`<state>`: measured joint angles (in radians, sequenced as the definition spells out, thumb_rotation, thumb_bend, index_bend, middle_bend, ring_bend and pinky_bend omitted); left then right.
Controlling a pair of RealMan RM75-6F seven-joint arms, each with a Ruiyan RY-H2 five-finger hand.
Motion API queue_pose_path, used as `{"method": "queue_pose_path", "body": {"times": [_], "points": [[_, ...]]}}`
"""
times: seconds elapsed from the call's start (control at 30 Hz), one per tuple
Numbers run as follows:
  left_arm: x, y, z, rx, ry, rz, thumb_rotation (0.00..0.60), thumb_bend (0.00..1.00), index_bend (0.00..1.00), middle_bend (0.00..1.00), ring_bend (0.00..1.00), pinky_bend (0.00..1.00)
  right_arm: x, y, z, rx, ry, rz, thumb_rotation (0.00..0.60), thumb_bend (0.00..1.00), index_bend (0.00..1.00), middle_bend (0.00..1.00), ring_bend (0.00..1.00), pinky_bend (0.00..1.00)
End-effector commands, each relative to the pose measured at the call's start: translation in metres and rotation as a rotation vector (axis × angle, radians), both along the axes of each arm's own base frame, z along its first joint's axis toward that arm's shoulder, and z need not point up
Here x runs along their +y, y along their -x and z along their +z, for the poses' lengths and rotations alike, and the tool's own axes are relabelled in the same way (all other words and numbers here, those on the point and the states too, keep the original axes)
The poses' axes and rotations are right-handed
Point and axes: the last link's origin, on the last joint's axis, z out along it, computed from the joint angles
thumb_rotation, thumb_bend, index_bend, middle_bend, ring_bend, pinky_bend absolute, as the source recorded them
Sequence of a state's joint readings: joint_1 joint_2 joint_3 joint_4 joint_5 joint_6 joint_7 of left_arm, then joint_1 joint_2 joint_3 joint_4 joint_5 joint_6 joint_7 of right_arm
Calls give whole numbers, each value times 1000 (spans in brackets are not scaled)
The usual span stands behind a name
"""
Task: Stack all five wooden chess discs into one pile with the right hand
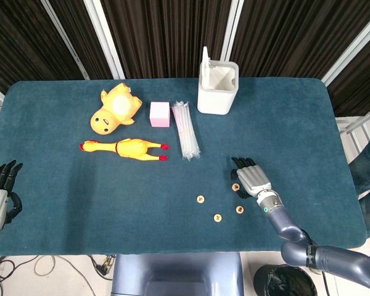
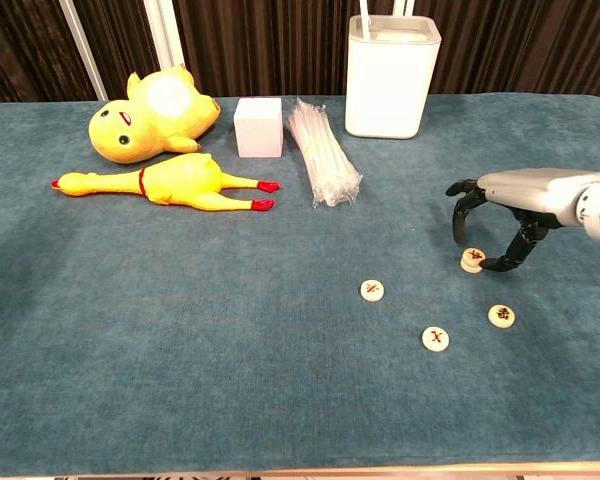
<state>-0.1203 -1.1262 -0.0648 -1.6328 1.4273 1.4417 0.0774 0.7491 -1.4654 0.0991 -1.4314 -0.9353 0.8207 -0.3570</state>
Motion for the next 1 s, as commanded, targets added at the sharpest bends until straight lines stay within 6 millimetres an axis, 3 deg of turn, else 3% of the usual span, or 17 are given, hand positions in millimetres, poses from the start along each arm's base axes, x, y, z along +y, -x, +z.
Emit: {"method": "queue_pose_path", "body": {"times": [0.03, 0.33, 0.53, 0.8, 1.0], "points": [[0, 0, 0, 1, -1, 0, 600, 824, 74, 0, 0, 47, 2, 1, 8, -3, 11, -1, 600, 384, 310, 0, 0, 89], [-1, -1, 0, 2, -5, -1, 600, 824, 75, 0, 0, 68, 30, 5, 48, -41, 64, 30, 600, 384, 299, 0, 0, 89], [-2, -1, 1, 4, -11, -2, 600, 824, 75, 0, 0, 68, 60, 17, 60, -63, 77, 56, 600, 384, 299, 0, 0, 89], [-3, -2, 1, 6, -13, -7, 600, 824, 75, 0, 0, 68, 97, 26, 47, -103, 50, 98, 600, 384, 312, 0, 0, 89], [-3, -2, 1, 5, -14, -6, 600, 824, 75, 0, 0, 68, 108, 24, 28, -99, 39, 140, 600, 384, 326, 0, 0, 89]]}}
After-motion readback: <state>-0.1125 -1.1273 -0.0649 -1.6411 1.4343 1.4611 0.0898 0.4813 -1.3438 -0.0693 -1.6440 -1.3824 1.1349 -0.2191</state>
